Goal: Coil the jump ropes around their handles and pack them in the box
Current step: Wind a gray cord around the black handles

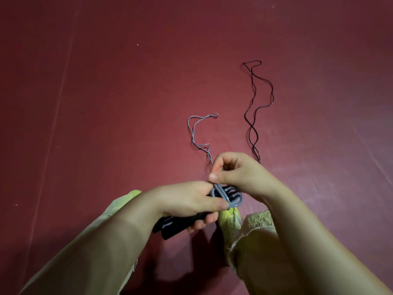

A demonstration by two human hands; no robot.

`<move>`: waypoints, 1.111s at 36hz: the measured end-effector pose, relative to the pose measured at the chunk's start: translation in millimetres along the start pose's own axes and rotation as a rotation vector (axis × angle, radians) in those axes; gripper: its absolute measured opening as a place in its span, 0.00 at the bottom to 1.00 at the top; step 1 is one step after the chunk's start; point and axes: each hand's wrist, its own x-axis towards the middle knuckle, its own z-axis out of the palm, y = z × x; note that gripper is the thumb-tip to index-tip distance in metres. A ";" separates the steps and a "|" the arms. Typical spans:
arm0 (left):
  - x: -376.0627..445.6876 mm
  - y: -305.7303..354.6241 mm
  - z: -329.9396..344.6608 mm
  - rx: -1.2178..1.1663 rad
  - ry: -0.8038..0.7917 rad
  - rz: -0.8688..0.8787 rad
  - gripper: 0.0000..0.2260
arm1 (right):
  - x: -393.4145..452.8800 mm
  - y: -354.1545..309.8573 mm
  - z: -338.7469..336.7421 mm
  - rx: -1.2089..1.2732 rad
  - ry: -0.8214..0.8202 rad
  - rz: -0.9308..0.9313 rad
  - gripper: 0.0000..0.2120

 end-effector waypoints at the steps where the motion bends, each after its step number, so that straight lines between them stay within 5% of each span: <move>1: -1.1 -0.7 -1.2 -0.065 -0.007 0.033 0.09 | 1.6 4.3 0.1 0.080 -0.002 0.048 0.10; 5: -6.1 -6.0 -10.2 -0.333 0.017 0.130 0.12 | 7.8 11.3 9.7 0.291 0.084 0.113 0.17; 10: -11.2 -5.6 -26.3 -0.500 0.247 0.149 0.14 | 7.0 5.1 12.0 -0.015 0.145 0.081 0.29; 16: -4.5 -11.6 -31.7 -0.270 0.481 0.082 0.06 | 9.2 8.3 22.6 -0.211 0.182 0.006 0.18; 22: 1.7 -12.1 -28.7 -0.218 0.474 0.124 0.06 | 14.4 14.3 24.5 -0.204 0.313 -0.044 0.14; 29: 2.3 -3.5 -19.5 -0.685 0.389 0.194 0.17 | 14.7 11.6 20.8 -0.209 0.452 -0.096 0.18; 32: 7.5 -1.9 -13.0 -0.784 0.323 0.090 0.19 | 15.3 15.0 15.6 -0.121 0.543 -0.048 0.18; 36: 11.8 -5.7 -9.9 -0.723 0.227 0.019 0.24 | 16.6 20.6 9.6 -0.012 0.615 -0.001 0.18; 40: 17.0 -6.4 -5.2 -0.630 0.326 0.076 0.26 | 16.7 19.3 11.3 -0.140 0.620 -0.015 0.20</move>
